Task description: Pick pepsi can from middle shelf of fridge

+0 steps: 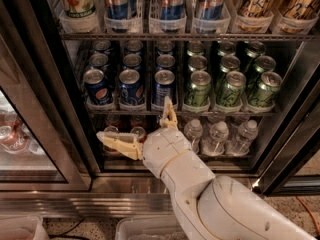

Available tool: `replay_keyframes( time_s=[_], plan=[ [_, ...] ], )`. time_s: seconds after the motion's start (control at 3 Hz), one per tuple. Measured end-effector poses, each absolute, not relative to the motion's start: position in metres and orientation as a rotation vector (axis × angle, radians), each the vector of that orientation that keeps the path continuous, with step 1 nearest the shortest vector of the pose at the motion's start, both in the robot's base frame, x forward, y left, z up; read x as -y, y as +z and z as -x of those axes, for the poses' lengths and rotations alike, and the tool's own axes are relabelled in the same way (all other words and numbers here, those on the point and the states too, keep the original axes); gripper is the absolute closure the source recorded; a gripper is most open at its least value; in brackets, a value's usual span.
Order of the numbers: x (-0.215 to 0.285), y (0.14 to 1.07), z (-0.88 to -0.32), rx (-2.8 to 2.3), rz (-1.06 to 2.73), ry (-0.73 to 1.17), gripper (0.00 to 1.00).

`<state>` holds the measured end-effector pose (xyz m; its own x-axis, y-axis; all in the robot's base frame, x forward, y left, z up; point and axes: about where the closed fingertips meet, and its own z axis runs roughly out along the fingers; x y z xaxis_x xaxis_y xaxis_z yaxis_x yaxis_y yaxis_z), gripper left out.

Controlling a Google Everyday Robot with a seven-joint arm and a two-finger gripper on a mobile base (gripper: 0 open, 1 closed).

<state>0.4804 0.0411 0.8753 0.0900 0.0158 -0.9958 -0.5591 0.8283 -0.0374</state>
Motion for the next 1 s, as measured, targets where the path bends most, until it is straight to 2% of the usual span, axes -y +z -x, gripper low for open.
replay_keyframes(
  time_s=[1.0],
  plan=[
    [-0.058,0.847,-0.495,-1.512,0.458,0.483,0.0]
  ],
)
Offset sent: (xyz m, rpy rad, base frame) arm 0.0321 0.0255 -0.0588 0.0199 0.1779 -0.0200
